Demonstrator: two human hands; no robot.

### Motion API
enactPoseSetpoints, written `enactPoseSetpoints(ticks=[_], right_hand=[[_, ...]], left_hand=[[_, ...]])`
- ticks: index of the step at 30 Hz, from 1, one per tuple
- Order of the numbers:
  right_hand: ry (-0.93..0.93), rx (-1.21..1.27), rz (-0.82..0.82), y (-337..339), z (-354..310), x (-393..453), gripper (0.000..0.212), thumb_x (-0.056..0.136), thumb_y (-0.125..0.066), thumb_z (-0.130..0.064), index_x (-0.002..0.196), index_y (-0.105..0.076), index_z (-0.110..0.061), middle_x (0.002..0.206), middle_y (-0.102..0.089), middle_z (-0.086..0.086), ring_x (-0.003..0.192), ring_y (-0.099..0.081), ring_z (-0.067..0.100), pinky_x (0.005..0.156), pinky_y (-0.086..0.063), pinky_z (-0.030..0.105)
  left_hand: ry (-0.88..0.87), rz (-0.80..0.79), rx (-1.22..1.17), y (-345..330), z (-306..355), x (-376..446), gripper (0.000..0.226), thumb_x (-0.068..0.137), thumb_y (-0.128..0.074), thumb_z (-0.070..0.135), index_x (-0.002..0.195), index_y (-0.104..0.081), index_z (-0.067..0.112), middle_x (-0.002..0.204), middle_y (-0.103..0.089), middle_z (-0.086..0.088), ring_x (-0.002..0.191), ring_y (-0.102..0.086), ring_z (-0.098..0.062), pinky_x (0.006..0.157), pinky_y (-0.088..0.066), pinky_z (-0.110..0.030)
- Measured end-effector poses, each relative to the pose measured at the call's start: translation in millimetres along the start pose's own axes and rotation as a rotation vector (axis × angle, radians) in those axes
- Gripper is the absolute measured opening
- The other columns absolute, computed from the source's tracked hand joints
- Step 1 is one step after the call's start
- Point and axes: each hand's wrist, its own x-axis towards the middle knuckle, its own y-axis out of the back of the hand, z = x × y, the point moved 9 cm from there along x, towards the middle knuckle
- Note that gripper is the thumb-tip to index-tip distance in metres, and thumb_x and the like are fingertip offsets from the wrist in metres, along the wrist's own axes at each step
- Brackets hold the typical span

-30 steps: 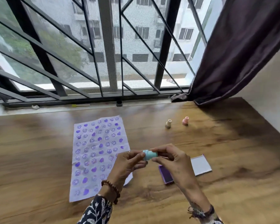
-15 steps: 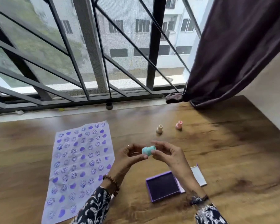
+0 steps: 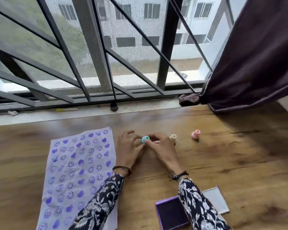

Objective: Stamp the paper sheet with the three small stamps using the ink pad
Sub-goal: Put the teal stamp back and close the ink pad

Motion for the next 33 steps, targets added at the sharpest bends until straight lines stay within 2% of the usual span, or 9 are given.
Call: enactPoseSetpoints(ticks=[5, 11, 17, 19, 22, 24, 26, 28, 33], right_hand=[[0.068, -0.156, 0.020, -6.5, -3.8, 7.8, 0.022, 0.076, -0.072, -0.024, 0.096, -0.071, -0.016, 0.096, -0.068, 0.005, 0.081, -0.060, 0.008, 0.078, -0.044, 0.016], [-0.007, 0.014, 0.099, 25.1, 0.6, -27.4, 0.024, 0.077, -0.072, -0.016, 0.101, -0.069, -0.018, 0.092, -0.069, -0.004, 0.079, -0.063, 0.002, 0.074, -0.047, 0.007], [-0.190, 0.102, 0.298, 90.2, 51.2, -129.5, 0.015, 0.078, -0.070, -0.011, 0.089, -0.072, -0.021, 0.079, -0.071, -0.006, 0.067, -0.061, -0.005, 0.070, -0.053, 0.020], [-0.252, 0.086, 0.394, 112.3, 70.4, -166.6, 0.015, 0.079, -0.069, -0.008, 0.084, -0.071, -0.022, 0.074, -0.069, -0.005, 0.063, -0.060, 0.000, 0.068, -0.053, 0.023], [-0.300, -0.034, 0.552, 140.8, 90.3, -210.6, 0.018, 0.079, -0.069, -0.008, 0.080, -0.069, -0.025, 0.074, -0.067, 0.001, 0.066, -0.060, 0.015, 0.059, -0.041, 0.005], [-0.327, -0.136, 0.617, 150.5, 97.4, -227.8, 0.013, 0.078, -0.068, -0.006, 0.085, -0.069, -0.018, 0.082, -0.067, 0.007, 0.069, -0.061, 0.022, 0.059, -0.041, 0.010], [-0.348, -0.186, 0.638, 152.1, 101.2, -232.9, 0.014, 0.078, -0.068, -0.006, 0.091, -0.067, -0.011, 0.088, -0.066, 0.012, 0.070, -0.060, 0.026, 0.067, -0.047, 0.030], [-0.345, -0.243, 0.644, 153.0, 100.1, -232.3, 0.017, 0.079, -0.068, -0.007, 0.095, -0.066, -0.008, 0.090, -0.065, 0.014, 0.076, -0.060, 0.030, 0.071, -0.049, 0.038], [-0.355, -0.239, 0.660, 155.4, 102.5, -225.9, 0.012, 0.078, -0.067, -0.011, 0.090, -0.069, -0.010, 0.093, -0.066, 0.016, 0.084, -0.060, 0.033, 0.071, -0.042, 0.032]], left_hand=[[0.026, 0.038, 0.040, -5.3, -3.6, -1.4, 0.029, 0.080, -0.064, 0.032, 0.107, -0.063, 0.021, 0.127, -0.053, -0.004, 0.119, -0.040, -0.025, 0.093, -0.023, -0.025], [0.005, 0.062, -0.019, 12.6, 12.0, -33.7, 0.040, 0.076, -0.069, 0.022, 0.114, -0.057, 0.016, 0.125, -0.052, -0.009, 0.119, -0.042, -0.025, 0.098, -0.022, -0.023], [-0.169, -0.031, -0.126, 18.2, 42.1, -126.4, 0.033, 0.071, -0.076, 0.023, 0.101, -0.063, 0.020, 0.105, -0.061, 0.001, 0.107, -0.048, -0.018, 0.092, -0.023, -0.009], [-0.185, -0.088, -0.102, 9.2, 41.4, -159.0, 0.043, 0.069, -0.076, 0.033, 0.107, -0.060, 0.022, 0.109, -0.060, 0.004, 0.111, -0.045, -0.014, 0.095, -0.024, -0.012], [-0.178, -0.202, -0.039, -13.6, 33.2, -197.0, 0.073, 0.063, -0.075, 0.047, 0.126, -0.048, 0.023, 0.125, -0.052, 0.005, 0.121, -0.036, -0.011, 0.103, -0.018, -0.013], [-0.153, -0.264, 0.020, -27.4, 25.2, -212.0, 0.090, 0.062, -0.073, 0.051, 0.137, -0.032, 0.022, 0.137, -0.041, 0.002, 0.129, -0.030, -0.015, 0.106, -0.010, -0.015], [-0.128, -0.279, 0.042, -33.5, 18.0, -216.7, 0.095, 0.064, -0.070, 0.053, 0.141, -0.021, 0.024, 0.142, -0.034, 0.001, 0.132, -0.025, -0.015, 0.104, -0.005, -0.012], [-0.117, -0.267, 0.050, -35.3, 14.8, -214.2, 0.095, 0.066, -0.069, 0.053, 0.142, -0.018, 0.026, 0.141, -0.034, 0.001, 0.131, -0.025, -0.015, 0.103, -0.010, -0.016], [-0.114, -0.277, 0.107, -36.5, 17.8, -196.8, 0.081, 0.069, -0.065, 0.056, 0.137, -0.026, 0.035, 0.126, -0.043, 0.007, 0.119, -0.033, -0.014, 0.082, -0.017, -0.026]])
